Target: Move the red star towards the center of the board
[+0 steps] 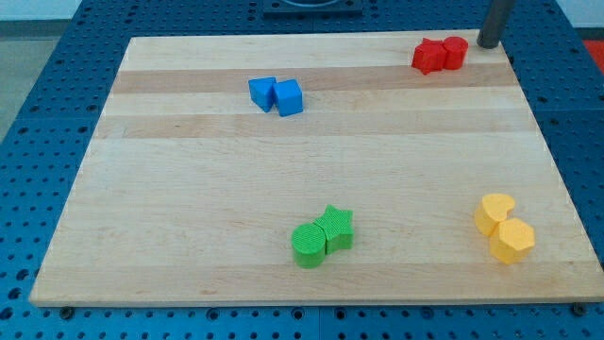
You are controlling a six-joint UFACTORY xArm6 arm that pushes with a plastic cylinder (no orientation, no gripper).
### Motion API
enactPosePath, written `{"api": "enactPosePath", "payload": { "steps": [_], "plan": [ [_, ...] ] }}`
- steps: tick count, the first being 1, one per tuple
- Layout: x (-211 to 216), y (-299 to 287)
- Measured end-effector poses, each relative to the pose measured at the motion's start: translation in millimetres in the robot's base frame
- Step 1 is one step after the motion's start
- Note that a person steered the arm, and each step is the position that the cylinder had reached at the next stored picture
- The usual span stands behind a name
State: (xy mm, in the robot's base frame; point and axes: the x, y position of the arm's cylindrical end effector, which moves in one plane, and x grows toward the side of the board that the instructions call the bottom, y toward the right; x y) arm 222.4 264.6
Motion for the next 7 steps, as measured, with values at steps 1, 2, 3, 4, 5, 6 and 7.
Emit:
{"api": "enactPosePath", "payload": {
  "steps": [1,2,3,4,5,6,7],
  "plan": [
    [9.1,-29.3],
    [24.0,-69.7],
    [32.8,-106.6],
    [43.9,-141.6],
    [56.9,-173.1],
    [73.4,-200.5],
    [88.6,-223.9]
  ]
}}
